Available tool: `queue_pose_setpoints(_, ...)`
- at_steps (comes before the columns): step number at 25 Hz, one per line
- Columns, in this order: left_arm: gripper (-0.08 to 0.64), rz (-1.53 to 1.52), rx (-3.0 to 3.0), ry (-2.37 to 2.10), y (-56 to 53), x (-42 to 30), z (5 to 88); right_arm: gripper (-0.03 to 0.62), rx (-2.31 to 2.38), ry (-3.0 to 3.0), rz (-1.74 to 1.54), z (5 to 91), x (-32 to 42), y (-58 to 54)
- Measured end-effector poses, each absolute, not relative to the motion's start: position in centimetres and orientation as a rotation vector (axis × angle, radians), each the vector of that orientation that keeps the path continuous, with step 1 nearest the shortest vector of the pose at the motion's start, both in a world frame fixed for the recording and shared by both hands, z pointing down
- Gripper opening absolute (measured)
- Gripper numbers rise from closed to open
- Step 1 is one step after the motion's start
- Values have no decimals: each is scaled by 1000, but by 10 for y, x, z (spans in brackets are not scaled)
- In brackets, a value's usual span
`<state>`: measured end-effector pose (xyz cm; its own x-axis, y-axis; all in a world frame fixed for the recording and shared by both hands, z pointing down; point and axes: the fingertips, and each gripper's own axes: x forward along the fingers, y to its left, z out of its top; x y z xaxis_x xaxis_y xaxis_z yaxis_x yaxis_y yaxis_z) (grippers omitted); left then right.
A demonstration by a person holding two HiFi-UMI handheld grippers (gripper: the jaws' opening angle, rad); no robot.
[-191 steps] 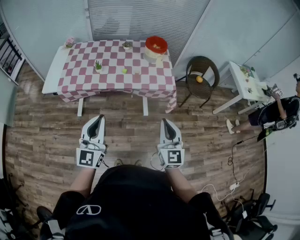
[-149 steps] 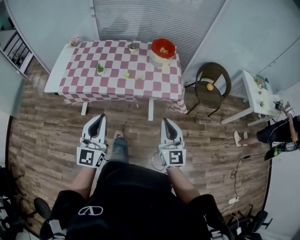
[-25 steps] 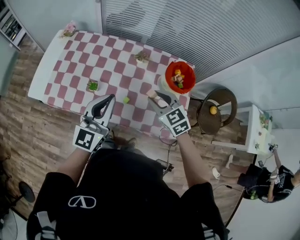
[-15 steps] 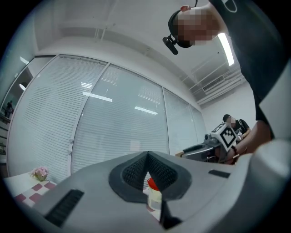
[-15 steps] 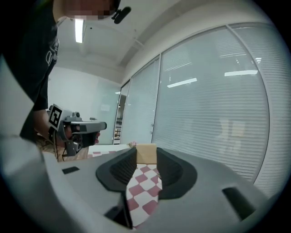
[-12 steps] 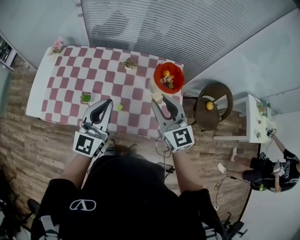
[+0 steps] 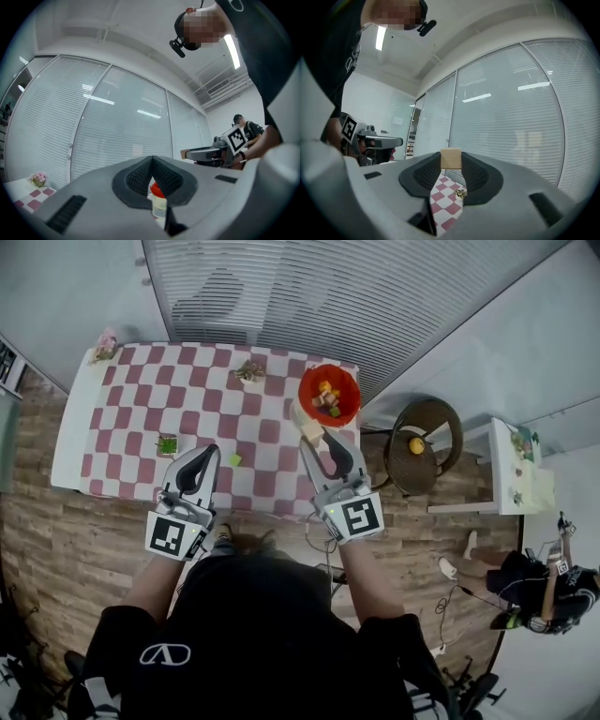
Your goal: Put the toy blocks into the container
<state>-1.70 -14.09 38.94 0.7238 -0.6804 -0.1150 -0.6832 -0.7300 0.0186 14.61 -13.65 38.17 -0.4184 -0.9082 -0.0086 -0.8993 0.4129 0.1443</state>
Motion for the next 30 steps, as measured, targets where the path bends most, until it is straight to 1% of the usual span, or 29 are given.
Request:
queue_pose_setpoints(8,6,169,-2893,1153,-141,-18,391,140,1700,-2557,-156,389,174,-161)
queue_pose_setpoints(17,6,191,-2865,1190,-143,-21,388,140,1813,-2498,-55,406,234,-208)
queue_pose_setpoints(22,6,151,-2874,1191,-140,-22,394,140,1875,-2439,-34,415,269,-232)
queue_pose_setpoints(26,6,191,-2847,1204,-142,-21,384,140,1931,-2390,-2,423,296,-251)
queue_pose_setpoints(30,6,133,-2870,1201,-137,-22,395,140,1984,-2337,31,431,318,-265)
